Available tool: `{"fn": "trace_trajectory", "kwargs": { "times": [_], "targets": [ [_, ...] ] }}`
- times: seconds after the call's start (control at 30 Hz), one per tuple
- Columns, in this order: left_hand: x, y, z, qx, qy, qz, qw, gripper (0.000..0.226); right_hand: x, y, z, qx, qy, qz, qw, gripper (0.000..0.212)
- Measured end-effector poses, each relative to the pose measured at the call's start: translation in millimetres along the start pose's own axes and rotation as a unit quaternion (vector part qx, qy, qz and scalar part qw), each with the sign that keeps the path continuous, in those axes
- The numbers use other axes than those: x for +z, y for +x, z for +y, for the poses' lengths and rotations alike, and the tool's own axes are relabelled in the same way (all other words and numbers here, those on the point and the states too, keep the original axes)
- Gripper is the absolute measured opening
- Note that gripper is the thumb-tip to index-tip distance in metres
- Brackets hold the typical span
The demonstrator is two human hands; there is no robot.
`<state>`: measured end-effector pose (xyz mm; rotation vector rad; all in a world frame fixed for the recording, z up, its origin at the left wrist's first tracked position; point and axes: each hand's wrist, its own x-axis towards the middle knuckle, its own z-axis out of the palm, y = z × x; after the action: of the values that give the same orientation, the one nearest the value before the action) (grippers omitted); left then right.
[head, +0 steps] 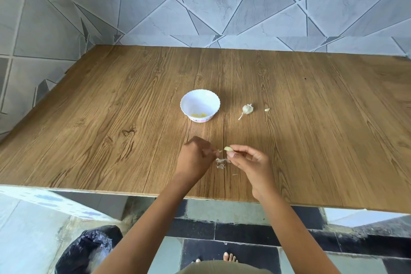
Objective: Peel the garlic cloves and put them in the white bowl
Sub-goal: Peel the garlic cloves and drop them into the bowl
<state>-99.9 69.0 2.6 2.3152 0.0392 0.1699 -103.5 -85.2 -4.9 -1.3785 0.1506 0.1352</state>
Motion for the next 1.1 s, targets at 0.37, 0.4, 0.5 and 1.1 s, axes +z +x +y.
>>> {"fn": "trace_trajectory", "kwargs": {
  "times": [0.37, 0.4, 0.5, 1.1],
  "targets": [
    [-9.3, 3.7, 14.1, -0.101, -0.330, -0.130, 0.929, 0.012, -6.2, -0.1, -4.9, -0.019, -0.071, -0.064, 0.995, 0.011],
    [-9.7, 3.7, 14.2, -0.099, -0.329, -0.130, 0.930, 0.012, -7.6, 0.2, -5.3, -0.029, -0.085, -0.071, 0.993, 0.011],
    [-8.8, 3.4, 12.7, -0.092, -0.331, -0.126, 0.931, 0.014, -11.6, 1.7, -7.3, -0.065, -0.140, -0.093, 0.984, 0.008],
    [11.5, -11.4, 16.6, -0.089, -0.340, -0.029, 0.936, 0.012, -4.2, 0.3, -3.0, -0.063, -0.206, -0.025, 0.976, 0.012]
  ]
}}
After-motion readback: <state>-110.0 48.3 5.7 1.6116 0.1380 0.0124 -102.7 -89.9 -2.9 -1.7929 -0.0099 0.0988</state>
